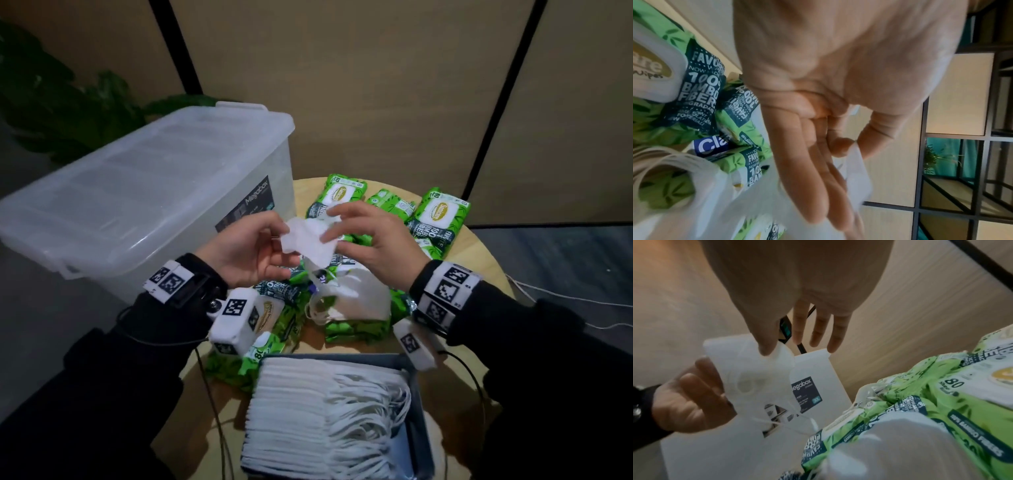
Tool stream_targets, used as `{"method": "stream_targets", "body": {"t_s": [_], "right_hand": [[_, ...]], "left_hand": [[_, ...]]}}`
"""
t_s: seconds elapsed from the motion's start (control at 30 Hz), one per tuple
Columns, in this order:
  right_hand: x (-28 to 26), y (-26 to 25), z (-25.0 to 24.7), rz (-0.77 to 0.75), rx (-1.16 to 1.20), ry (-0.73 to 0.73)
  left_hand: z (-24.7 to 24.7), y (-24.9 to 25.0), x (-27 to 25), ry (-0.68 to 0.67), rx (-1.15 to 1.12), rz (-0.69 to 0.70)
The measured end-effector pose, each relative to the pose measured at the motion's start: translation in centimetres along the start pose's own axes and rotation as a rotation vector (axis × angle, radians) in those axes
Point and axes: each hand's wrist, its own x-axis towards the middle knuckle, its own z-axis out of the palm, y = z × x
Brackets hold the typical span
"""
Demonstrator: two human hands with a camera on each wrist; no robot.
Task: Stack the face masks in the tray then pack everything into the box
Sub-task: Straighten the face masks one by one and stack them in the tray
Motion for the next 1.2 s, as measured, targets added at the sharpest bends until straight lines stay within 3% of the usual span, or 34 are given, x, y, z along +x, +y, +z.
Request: {"method": "stream_targets", "body": {"t_s": [0.07,0.17,0.27,0.33,0.47,0.57,0.67,0.8,0.87,1.03,1.2], "right_hand": [[0.2,0.6,-0.4,0.051,0.068,0.095],[0.7,2.0,-1.6,0.353,0.159,0.238],[0.8,3.5,-3.2,0.628,0.312,0.389],[0.4,4.0,-4.4,0.7,0.409,0.461],[-0.6,4.6,-6.0,0.722,0.449,0.485],[-1.4,4.8,-7.0,0.772,0.538,0.433],[-1.8,4.7,-7.5,0.805,0.602,0.352],[-1.6,3.7,-7.2,0.792,0.61,0.281],[-1.3,3.0,-6.8,0.789,0.64,0.268],[0.1,1.3,-4.8,0.838,0.74,0.231],[0.6,-0.8,-2.1,0.824,0.765,0.124]], "left_hand": [[0.5,0.2,0.7,-0.005,0.069,-0.043],[0.8,1.0,3.1,0.094,0.373,-0.026],[0.4,2.2,7.9,0.321,0.72,0.172],[0.4,2.9,11.5,0.401,1.016,0.306],[1.2,2.8,17.8,0.3,1.681,0.31],[1.7,2.3,19.5,0.252,1.777,0.25],[1.7,2.7,19.6,0.341,1.728,0.348],[1.4,3.5,16.8,0.449,1.427,0.383],[1.0,3.4,14.5,0.448,1.24,0.394],[-0.7,1.4,7.2,0.355,0.462,0.384],[-1.5,-1.9,1.4,0.334,0.248,0.413]]}}
